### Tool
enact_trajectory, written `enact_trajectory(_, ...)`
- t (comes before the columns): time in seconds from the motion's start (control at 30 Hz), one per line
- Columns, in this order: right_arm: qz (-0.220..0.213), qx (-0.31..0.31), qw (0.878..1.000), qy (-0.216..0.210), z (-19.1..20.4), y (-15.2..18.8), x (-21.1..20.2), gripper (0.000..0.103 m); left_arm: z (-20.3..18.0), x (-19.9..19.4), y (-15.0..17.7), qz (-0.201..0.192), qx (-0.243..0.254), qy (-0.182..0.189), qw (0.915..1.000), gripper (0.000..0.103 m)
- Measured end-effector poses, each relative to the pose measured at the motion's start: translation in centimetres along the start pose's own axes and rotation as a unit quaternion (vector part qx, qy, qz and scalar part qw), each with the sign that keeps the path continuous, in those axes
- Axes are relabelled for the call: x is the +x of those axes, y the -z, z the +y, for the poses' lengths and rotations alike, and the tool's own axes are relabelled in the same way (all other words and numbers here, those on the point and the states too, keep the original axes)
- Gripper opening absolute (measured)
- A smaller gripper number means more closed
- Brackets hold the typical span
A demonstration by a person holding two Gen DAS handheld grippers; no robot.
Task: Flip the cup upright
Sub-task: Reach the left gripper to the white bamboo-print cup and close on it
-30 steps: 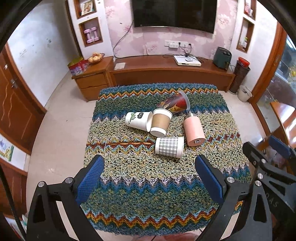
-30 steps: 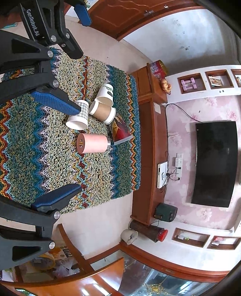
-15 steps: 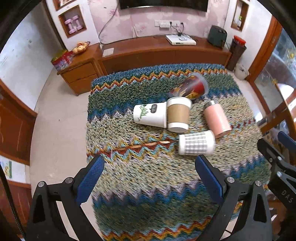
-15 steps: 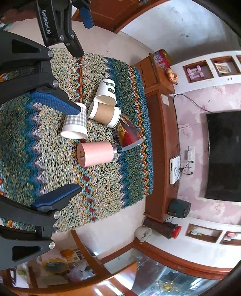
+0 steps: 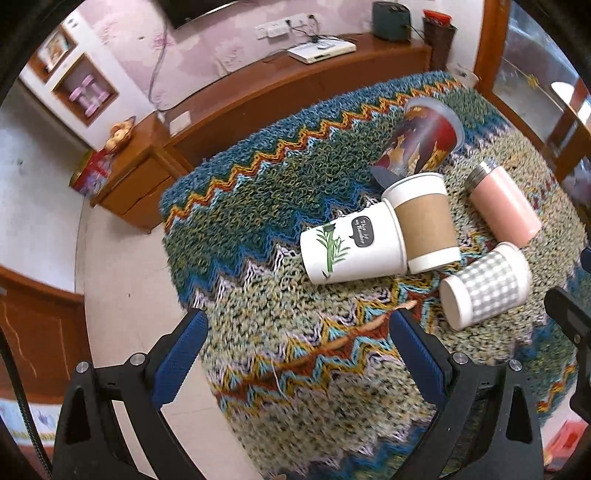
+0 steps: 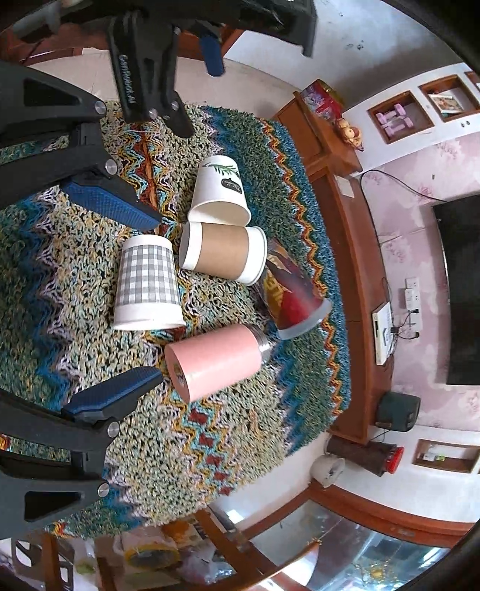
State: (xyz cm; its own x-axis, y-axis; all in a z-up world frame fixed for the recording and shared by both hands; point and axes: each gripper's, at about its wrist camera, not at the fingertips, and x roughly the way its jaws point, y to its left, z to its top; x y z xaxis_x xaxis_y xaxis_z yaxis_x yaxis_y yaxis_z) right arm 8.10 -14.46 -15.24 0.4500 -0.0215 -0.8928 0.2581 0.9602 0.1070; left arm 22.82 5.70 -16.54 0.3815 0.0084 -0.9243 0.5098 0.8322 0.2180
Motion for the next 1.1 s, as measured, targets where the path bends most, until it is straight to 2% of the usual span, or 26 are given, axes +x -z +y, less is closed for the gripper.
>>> enact_trajectory(0.1, 0.009, 0.007, 1.0, 0.002, 0.3, 0.1, 1.2, 0.077, -0.2, 1.4, -0.8, -0.002, 0.036, 0.0, 0.9993, 0.099)
enact_trajectory(0.2, 0.021, 0.017, 1.0, 0.003, 0.3, 0.0, 2.2, 0.077, -1.1, 3.0, -1.5, 0.006, 0.094, 0.006, 0.9955, 0.099)
enact_trajectory(0.37, 0.026, 0.024, 0.999, 0.01, 0.4, 0.4, 3.1, 0.077, -2.8, 4.9, -2.1, 0.001, 0.197, -0.02, 0.9803, 0.099)
enact_trajectory(0.53, 0.038, 0.03, 0.999, 0.013, 0.4, 1.0, 3.8, 0.077, -4.1, 6.0, -2.9, 0.007, 0.262, -0.005, 0.965, 0.099)
enact_trajectory(0.73, 0.044, 0.038, 0.998, 0.013, 0.3, 1.4, 4.4, 0.077, -5.5, 7.2, -3.2, 0.018, 0.312, 0.001, 0.9499, 0.099)
enact_trajectory(1.0, 0.04, 0.045, 0.998, 0.007, 0.4, 1.5, 5.1, 0.077, -6.4, 8.2, -3.1, 0.028, 0.339, 0.028, 0.9401, 0.098)
enact_trajectory(1.1, 0.042, 0.048, 0.998, 0.006, 0.3, 1.7, 5.4, 0.077, -6.8, 8.6, -3.1, 0.032, 0.345, 0.029, 0.9375, 0.089)
